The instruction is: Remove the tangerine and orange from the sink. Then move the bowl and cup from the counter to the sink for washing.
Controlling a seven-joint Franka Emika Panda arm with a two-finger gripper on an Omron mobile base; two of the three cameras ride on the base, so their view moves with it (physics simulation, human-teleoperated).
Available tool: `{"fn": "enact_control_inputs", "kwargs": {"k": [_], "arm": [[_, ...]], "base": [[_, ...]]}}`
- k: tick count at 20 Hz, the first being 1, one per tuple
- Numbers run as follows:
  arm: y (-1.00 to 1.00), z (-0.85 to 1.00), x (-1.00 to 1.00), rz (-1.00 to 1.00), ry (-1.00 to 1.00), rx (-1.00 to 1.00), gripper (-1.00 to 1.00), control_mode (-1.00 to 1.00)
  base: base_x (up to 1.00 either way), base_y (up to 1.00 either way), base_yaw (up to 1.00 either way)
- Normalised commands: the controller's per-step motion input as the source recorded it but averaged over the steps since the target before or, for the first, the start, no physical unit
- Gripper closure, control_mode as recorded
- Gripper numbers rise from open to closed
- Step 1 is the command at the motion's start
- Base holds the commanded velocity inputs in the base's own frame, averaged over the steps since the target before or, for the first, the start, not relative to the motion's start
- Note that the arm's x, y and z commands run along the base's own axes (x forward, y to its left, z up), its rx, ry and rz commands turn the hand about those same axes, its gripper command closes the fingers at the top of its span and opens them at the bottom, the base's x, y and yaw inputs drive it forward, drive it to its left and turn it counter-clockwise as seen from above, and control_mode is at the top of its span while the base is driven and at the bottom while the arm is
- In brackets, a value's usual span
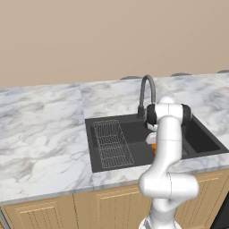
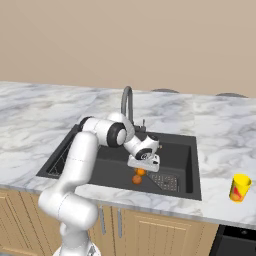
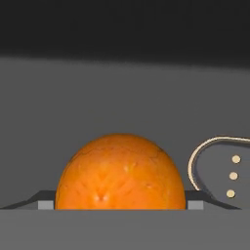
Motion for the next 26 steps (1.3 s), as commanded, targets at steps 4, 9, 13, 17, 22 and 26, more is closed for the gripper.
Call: {"fn": "enact_control_inputs", "kwargs": {"k": [4,9,13,17,22,26], "arm": [[0.00,0.33,-0.25,0.00,0.00,0.08,1.00,-1.00],[0.00,0.44,-0.22,0.00,0.00,0.02,1.00,-1.00],[-0.01,0.42,-0.29,0.00,-0.01,0.00,1.00,-1.00],[-0.05,0.38,-0.38,0.00,-0.11,0.02,1.00,-1.00],[-0.02,0.43,-0.37,0.00,-0.05,0.03,1.00,-1.00],[0.00,0.45,-0.35,0.00,-0.01,0.01,1.00,-1.00]], "base": [[0.00,0.00,0.00],[0.00,0.00,0.00],[0.00,0.00,0.00],[0.00,0.00,0.00],[0.00,0.00,0.00],[0.00,0.00,0.00]]}}
